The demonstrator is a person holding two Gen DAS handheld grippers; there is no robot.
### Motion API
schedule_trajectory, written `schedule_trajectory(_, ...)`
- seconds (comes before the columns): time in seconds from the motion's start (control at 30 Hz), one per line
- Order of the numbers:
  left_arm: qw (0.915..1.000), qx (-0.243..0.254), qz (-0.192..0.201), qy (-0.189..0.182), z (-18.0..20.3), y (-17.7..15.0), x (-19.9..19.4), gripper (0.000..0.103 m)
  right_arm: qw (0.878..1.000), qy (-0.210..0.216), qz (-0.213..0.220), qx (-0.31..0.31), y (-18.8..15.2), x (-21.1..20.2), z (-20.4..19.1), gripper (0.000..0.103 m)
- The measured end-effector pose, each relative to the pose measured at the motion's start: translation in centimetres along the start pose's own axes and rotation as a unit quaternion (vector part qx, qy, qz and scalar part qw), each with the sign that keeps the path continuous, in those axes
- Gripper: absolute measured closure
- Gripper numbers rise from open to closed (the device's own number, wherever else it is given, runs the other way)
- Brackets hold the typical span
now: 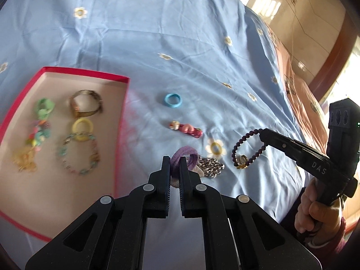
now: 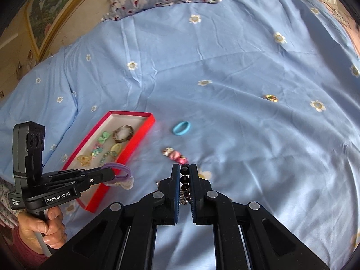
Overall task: Organize jewelry
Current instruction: 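Carry the purple hair tie and black bracelet over the red box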
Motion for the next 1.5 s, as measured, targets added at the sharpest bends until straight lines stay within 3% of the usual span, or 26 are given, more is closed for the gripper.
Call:
schedule_trajectory(0.57,0.9951,-0.071,0.049,0.047,-7.3,-1.6,-6.7,0.098,0.996,0.073,0.002,-0.050,1.6,1.4,-9.5,0.096)
schedule_trajectory(1.17,0.9847,-0.131,0.062,0.097,-14.5,-3.7,-10.3,0.098,0.981,0.167,-0.039,-0.094,-0.2,5.3,-21.0,0.096)
schedule_trajectory(1.33,0.9824,-0.144,0.050,0.109,-16.3,-4.1,-9.8,0.097,0.979,0.169,-0.058,-0.094,-1.1,7.4,-21.7,0.096)
schedule_trajectory(1.5,0.9810,-0.149,0.040,0.118,-17.4,-4.3,-9.0,0.097,0.984,0.141,-0.076,-0.083,-1.3,10.3,-20.0,0.096)
Point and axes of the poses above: each gripper's, at about its wrist camera, not at the fingertips, and x roughly the way its jaws point, z to its right, y to its top, the point moved 5 cm from there along x, roughly the way its jaws point, and after that the axes turned 8 degrees about -y, right-handed, at the moved point
